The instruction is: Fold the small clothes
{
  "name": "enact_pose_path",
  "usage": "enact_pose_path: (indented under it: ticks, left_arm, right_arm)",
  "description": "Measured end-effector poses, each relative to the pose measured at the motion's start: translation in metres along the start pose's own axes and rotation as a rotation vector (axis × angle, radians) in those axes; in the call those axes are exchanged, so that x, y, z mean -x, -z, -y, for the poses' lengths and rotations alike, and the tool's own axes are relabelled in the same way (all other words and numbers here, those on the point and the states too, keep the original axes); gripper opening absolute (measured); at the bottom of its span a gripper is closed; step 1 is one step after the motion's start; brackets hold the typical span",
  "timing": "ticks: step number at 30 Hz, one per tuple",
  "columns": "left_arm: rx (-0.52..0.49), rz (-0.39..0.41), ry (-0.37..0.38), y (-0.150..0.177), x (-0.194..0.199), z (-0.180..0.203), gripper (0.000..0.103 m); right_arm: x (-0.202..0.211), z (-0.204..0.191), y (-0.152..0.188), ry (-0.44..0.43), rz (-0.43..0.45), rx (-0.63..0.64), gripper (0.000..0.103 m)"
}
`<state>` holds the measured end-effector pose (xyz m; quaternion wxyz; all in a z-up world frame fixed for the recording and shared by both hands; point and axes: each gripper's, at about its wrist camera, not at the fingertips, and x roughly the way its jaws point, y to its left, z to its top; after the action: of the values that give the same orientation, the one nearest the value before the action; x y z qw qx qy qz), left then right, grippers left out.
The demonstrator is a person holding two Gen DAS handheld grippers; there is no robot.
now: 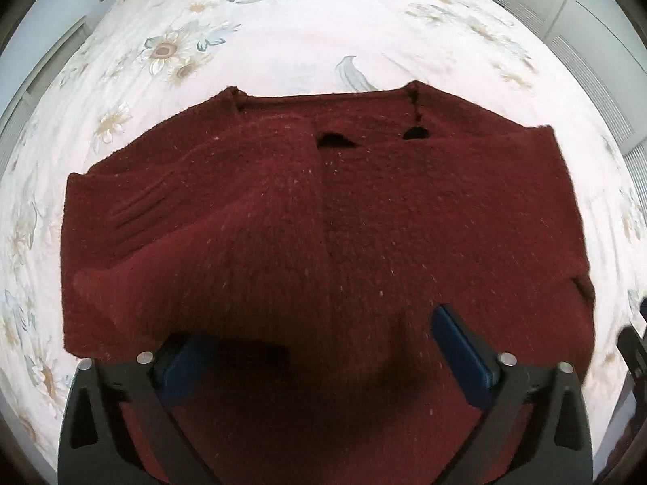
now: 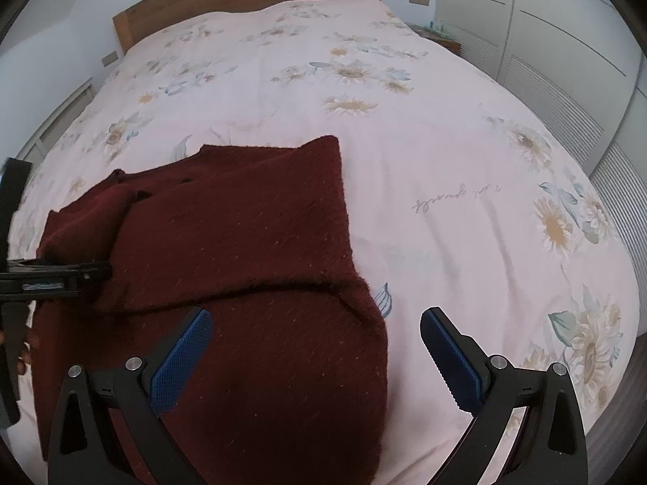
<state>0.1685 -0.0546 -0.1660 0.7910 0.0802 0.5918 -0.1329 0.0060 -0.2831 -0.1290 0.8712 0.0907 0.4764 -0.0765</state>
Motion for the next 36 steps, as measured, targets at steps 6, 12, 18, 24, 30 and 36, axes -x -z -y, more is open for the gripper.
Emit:
enact_pose_path:
  ticks: [6,12,18,24,30,36]
  left_arm:
    - [-0.036,0.043,0.017,0.017,0.029,-0.021,0.102]
    - [-0.038,0.033,-0.087,0.043,0.042,-0.059,0.102]
    - [-0.007,0.031,-0.234,0.065,0.035,-0.127,0.102]
    - [0.035,-0.013,-0.247,0.071,0.01,-0.159,0.085]
    - [0.093,-0.043,-0.154,0.058,-0.017,-0.169,0.058]
    - [0.077,-0.041,-0.101,0.049,-0.02,-0.166,0.026]
  right_arm:
    - [0.003,-0.004,0.001,-0.005,0.0,0.009,0.103]
    - [0.007,-0.01,0.001,-0.007,0.004,0.023,0.103]
    - [0.004,-0.024,0.002,-0.008,-0.009,0.054,0.103]
    - [0.003,-0.042,0.003,-0.002,-0.021,0.089,0.103]
    - [0.006,-0.064,-0.003,0.011,-0.017,0.149,0.103]
    - [0.006,-0.113,-0.025,-0.035,-0.004,0.249,0.103]
